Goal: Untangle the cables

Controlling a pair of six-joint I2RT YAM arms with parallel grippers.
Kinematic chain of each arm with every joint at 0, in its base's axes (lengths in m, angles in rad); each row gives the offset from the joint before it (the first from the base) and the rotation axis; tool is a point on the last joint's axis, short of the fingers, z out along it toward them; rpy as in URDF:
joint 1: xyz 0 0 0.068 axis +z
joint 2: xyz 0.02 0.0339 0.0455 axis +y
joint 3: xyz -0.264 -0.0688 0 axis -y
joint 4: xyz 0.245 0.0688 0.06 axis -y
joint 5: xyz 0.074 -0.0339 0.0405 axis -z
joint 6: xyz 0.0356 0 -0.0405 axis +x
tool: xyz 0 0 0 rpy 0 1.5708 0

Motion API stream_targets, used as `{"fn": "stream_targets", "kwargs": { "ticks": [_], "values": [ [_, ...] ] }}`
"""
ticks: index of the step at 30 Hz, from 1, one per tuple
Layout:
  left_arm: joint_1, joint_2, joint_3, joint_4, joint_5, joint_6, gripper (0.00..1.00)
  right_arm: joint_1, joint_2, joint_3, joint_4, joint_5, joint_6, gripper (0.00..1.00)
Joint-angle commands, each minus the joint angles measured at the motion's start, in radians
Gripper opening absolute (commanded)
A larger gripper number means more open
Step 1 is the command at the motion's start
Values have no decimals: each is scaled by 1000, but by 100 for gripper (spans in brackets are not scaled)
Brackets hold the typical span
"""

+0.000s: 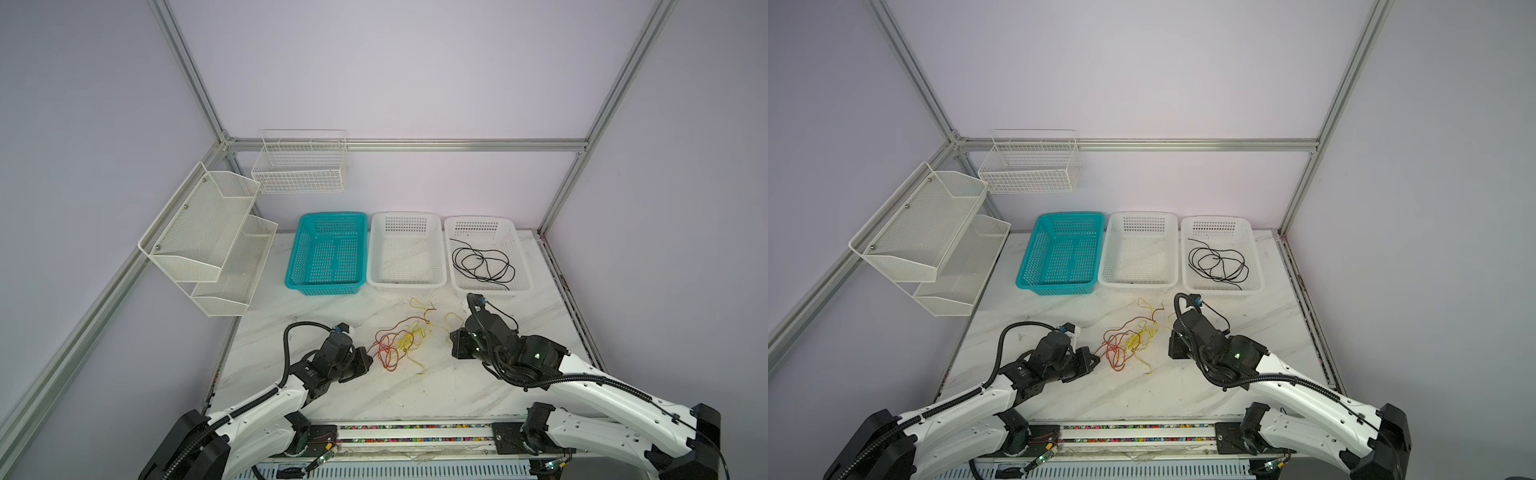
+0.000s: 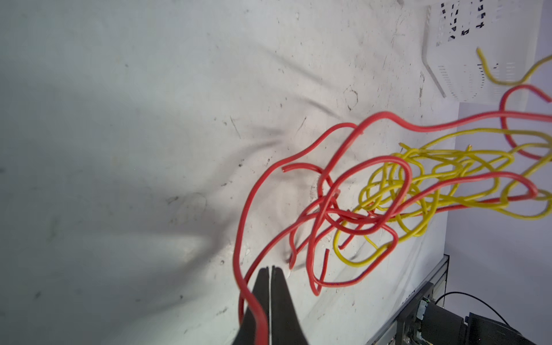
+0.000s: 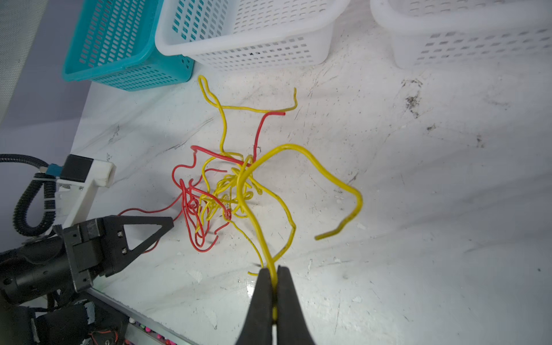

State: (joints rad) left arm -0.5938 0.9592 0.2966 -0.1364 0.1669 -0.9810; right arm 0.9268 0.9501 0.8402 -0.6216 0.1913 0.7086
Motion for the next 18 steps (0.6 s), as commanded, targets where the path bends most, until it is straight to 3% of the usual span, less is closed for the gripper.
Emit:
{"fn": "stream_targets", "kwargs": {
  "ticks": [1, 8, 18],
  "values": [
    [27, -50, 43, -60, -39, 49, 0, 3, -72, 84, -205, 93, 15, 0],
    [107, -156, 75, -178, -51, 63, 0, 4, -64, 267, -414, 262, 19, 0],
    [202, -366, 220, -411, -169, 126, 0, 3, -63, 433, -630, 433, 25, 0]
  ]
}}
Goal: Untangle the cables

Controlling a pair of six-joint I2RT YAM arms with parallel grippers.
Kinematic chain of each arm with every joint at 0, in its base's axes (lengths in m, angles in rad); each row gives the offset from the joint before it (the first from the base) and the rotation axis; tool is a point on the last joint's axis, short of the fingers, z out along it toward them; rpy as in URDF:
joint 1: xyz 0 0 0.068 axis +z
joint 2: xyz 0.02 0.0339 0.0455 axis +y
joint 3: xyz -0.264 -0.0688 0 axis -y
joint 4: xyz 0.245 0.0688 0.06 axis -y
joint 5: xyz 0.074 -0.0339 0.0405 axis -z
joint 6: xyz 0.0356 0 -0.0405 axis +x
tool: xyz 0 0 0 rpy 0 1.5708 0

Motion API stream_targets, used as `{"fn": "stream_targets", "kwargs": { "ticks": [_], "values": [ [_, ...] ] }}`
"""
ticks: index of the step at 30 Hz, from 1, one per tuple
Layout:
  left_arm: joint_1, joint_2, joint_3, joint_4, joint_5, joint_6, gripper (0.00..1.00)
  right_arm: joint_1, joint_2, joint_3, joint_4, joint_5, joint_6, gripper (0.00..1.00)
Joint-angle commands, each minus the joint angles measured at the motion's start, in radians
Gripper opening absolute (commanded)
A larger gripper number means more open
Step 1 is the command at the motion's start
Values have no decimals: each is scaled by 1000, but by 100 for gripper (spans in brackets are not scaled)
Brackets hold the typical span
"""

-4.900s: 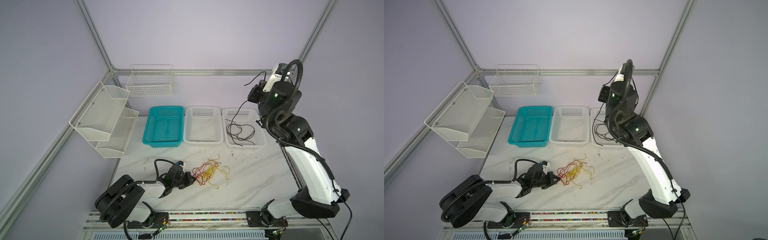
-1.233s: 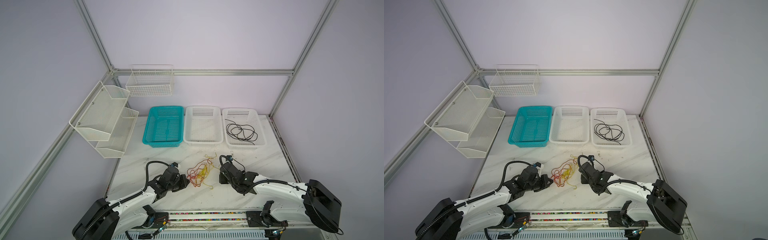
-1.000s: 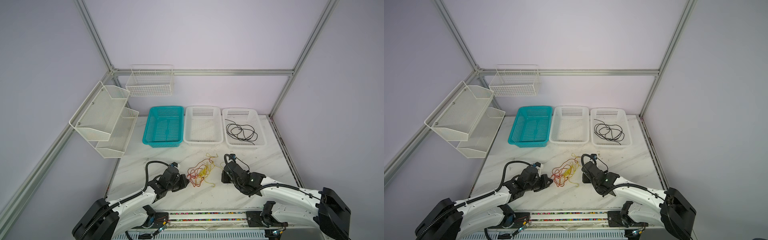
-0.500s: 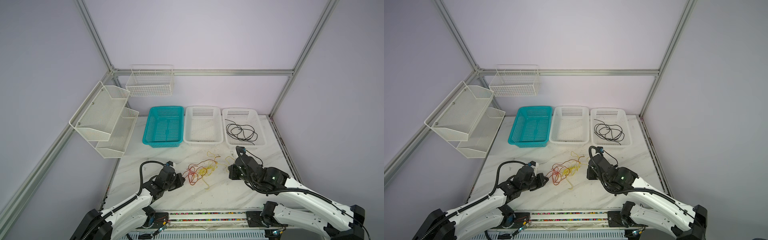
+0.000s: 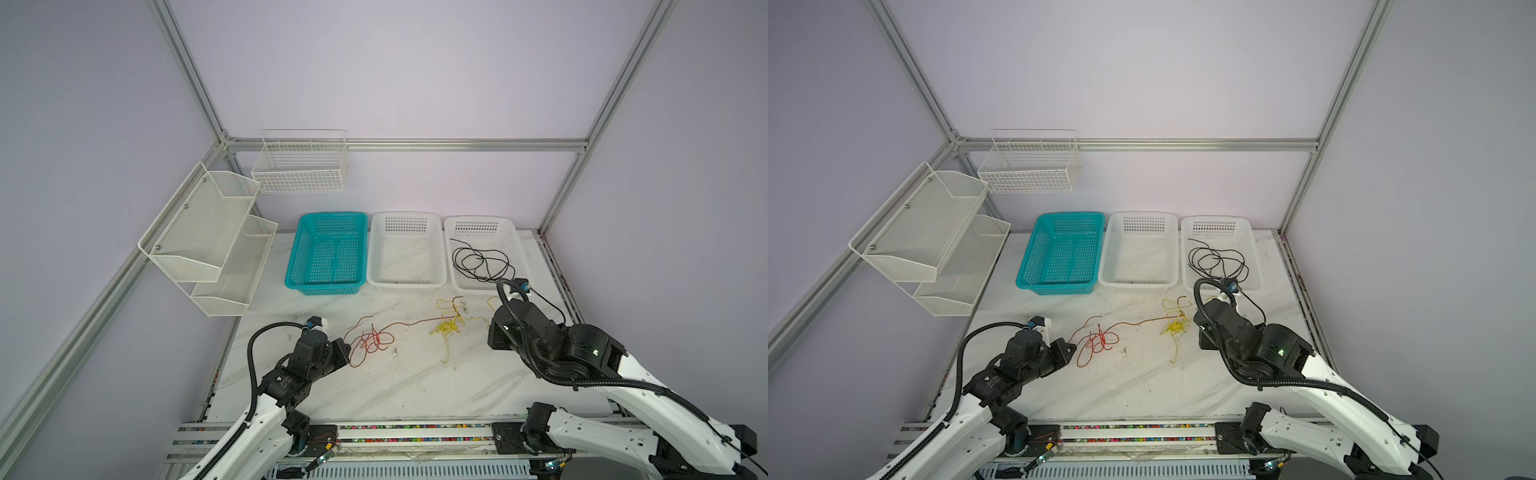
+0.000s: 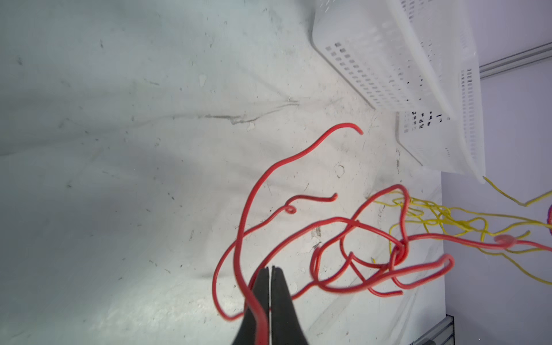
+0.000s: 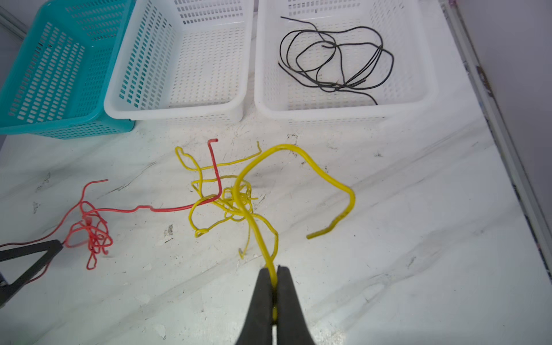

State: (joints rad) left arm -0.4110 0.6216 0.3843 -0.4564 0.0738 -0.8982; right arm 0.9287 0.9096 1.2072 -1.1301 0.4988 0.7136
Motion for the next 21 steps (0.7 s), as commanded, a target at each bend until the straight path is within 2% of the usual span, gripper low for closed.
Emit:
{"fn": "stream_targets", "kwargs": {
  "ticks": [1, 3, 7, 11, 14, 17, 19, 21],
  "values": [
    [24, -37, 145, -115, -100, 42, 0, 1, -27, 79, -137, 134, 20, 0],
    [31, -60, 158, -145, -139, 44, 0, 1, -35, 98, -148, 142, 15, 0],
    [39, -58, 159, -142, -141, 40, 0, 1, -39, 73, -127, 116, -5, 0],
    [40, 22, 158, -76, -24, 58, 1, 2, -50, -1, -12, 3, -63, 0],
    [40, 79, 192, -71, 25, 82, 25, 1, -32, -39, 27, -18, -80, 0],
    [40, 95, 231, -67, 57, 128, 62, 1, -13, -58, 62, -36, -103, 0],
    [39, 97, 253, -59, 72, 168, 74, 2, -3, -58, 88, -50, -121, 0],
    [40, 109, 283, -52, 108, 208, 81, 2, 5, -55, 117, -63, -145, 0]
  ]
}}
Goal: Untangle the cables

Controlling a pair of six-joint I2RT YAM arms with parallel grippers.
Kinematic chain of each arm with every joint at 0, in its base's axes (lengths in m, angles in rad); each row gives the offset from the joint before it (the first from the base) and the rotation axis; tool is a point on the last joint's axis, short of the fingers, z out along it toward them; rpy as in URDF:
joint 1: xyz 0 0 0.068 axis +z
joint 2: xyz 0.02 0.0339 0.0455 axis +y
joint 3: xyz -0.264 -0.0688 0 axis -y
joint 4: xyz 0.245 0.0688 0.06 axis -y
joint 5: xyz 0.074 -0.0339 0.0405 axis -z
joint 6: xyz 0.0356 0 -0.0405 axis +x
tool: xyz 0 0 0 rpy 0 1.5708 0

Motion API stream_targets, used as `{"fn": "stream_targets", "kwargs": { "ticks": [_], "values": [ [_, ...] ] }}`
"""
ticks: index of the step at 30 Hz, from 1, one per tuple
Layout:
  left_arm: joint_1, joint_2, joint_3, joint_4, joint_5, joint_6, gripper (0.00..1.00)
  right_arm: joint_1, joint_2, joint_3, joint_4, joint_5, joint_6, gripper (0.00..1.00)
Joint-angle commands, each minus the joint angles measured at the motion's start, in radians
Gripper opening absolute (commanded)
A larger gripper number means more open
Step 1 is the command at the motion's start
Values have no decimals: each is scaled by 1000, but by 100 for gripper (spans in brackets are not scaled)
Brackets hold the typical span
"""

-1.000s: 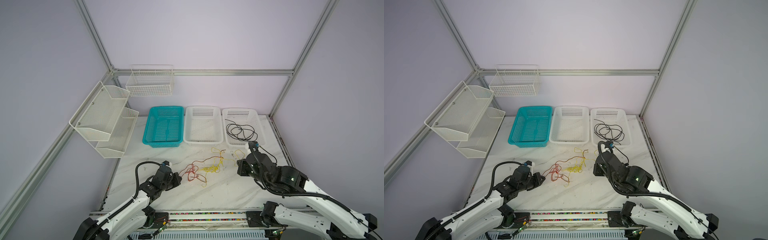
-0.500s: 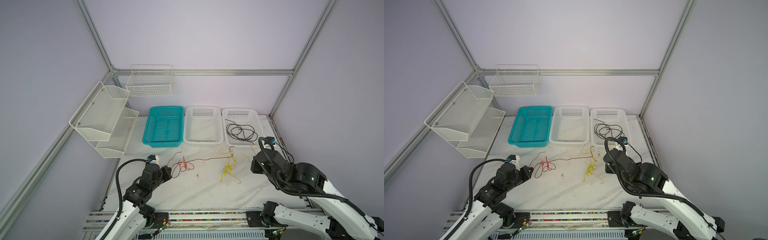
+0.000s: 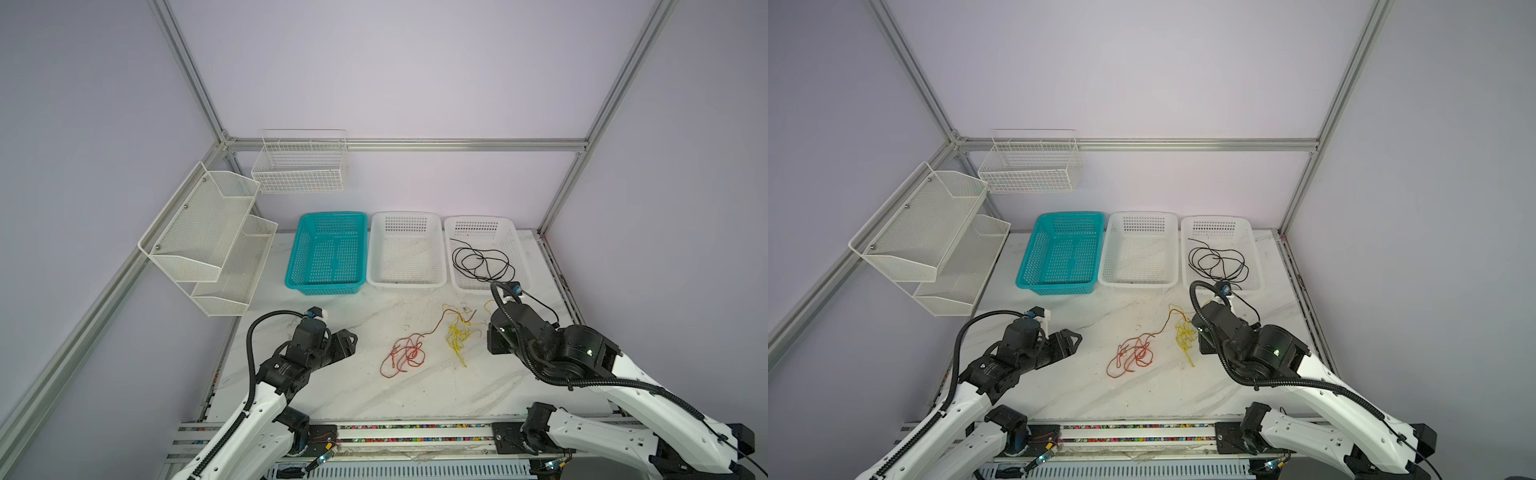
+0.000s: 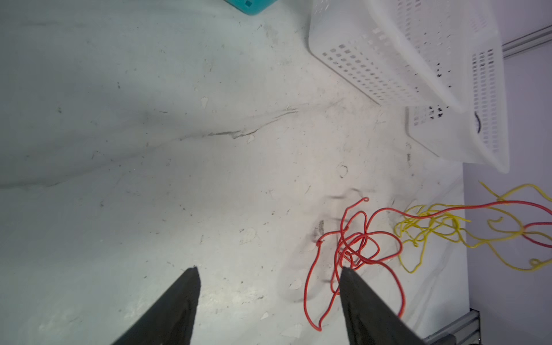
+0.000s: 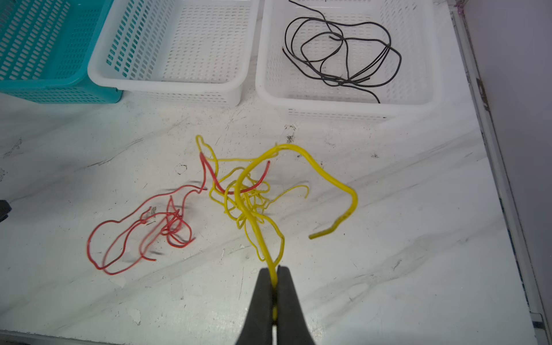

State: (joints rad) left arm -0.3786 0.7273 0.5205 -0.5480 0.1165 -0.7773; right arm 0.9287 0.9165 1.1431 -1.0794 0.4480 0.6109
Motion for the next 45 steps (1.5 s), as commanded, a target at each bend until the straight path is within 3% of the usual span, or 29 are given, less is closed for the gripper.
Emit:
{"fn": "stream_targets", "kwargs": {
  "ticks": [1, 7, 10, 17, 23, 30, 37, 45],
  "values": [
    [7, 16, 164, 44, 88, 106, 82, 1, 1, 10, 71, -21, -54, 0],
    [-7, 153, 316, 38, 249, 230, 91, 1, 9, 26, 168, -99, -124, 0],
    [-65, 228, 384, 38, 299, 302, 95, 1, 5, 30, 196, -132, -145, 0],
    [-291, 274, 326, 207, 238, 439, 100, 2, 0, 67, 251, -207, -171, 0],
    [-329, 281, 250, 406, 187, 465, 100, 1, -10, 91, 284, -284, -184, 0],
    [-338, 391, 284, 447, 214, 464, 91, 2, -40, 113, 312, -345, -184, 0],
    [-337, 381, 261, 469, 175, 477, 80, 1, -57, 125, 345, -426, -185, 0],
    [-338, 345, 242, 512, 152, 481, 57, 1, -74, 115, 385, -497, -183, 0]
  ]
}}
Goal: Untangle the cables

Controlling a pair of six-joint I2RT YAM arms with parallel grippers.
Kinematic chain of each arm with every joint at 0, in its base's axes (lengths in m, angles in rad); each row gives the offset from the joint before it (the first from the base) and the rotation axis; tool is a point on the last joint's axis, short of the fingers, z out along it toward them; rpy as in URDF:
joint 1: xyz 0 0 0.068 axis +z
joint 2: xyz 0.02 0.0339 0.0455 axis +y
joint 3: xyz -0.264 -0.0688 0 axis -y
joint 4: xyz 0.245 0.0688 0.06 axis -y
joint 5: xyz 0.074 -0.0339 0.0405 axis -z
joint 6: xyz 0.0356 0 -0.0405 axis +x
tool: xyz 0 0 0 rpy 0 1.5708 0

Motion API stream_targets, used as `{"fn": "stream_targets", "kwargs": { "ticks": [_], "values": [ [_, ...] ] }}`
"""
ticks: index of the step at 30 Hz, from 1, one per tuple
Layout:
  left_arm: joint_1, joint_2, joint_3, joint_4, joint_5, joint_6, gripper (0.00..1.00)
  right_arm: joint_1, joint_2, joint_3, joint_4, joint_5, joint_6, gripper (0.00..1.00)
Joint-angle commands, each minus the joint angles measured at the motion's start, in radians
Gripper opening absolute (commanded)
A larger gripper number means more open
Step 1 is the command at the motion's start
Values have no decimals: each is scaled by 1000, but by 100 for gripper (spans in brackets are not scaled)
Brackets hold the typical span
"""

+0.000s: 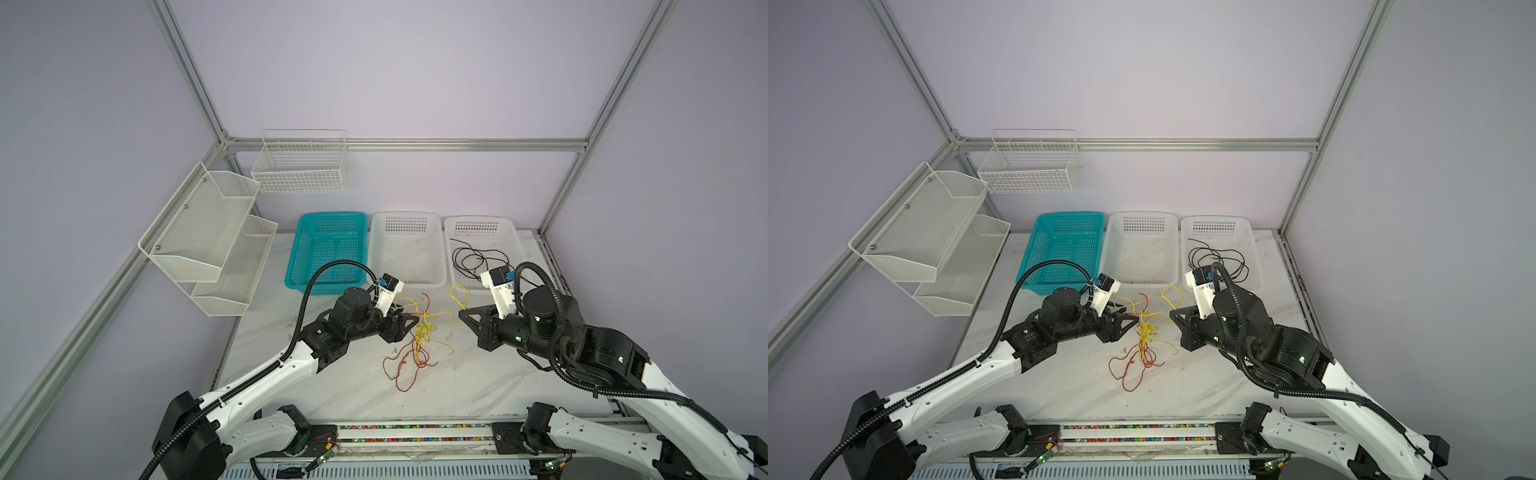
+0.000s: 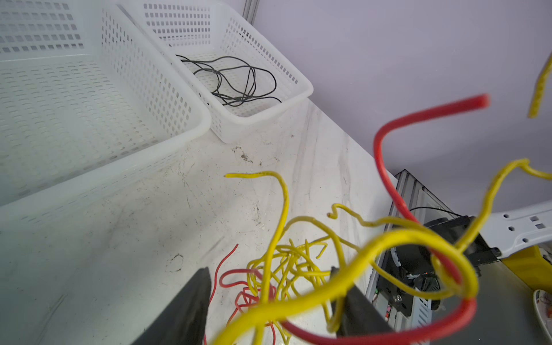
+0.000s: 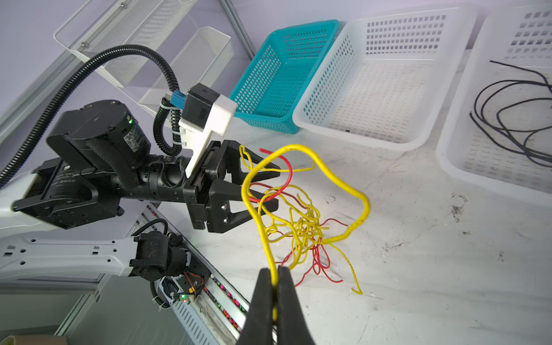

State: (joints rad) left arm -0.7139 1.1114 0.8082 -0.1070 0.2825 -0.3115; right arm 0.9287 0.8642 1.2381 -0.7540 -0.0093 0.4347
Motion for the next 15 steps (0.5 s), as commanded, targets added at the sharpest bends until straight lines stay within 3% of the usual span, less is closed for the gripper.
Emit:
{"fn": "stream_targets", "kwargs": {
  "ticks": [1, 15],
  "values": [
    [-2, -47, -51, 76, -15, 15, 53, 1, -26, 21, 61, -39, -5, 0],
    [-2, -103, -73, 72, -21, 22, 10, 1, -43, -10, 87, -27, 10, 0]
  ]
}}
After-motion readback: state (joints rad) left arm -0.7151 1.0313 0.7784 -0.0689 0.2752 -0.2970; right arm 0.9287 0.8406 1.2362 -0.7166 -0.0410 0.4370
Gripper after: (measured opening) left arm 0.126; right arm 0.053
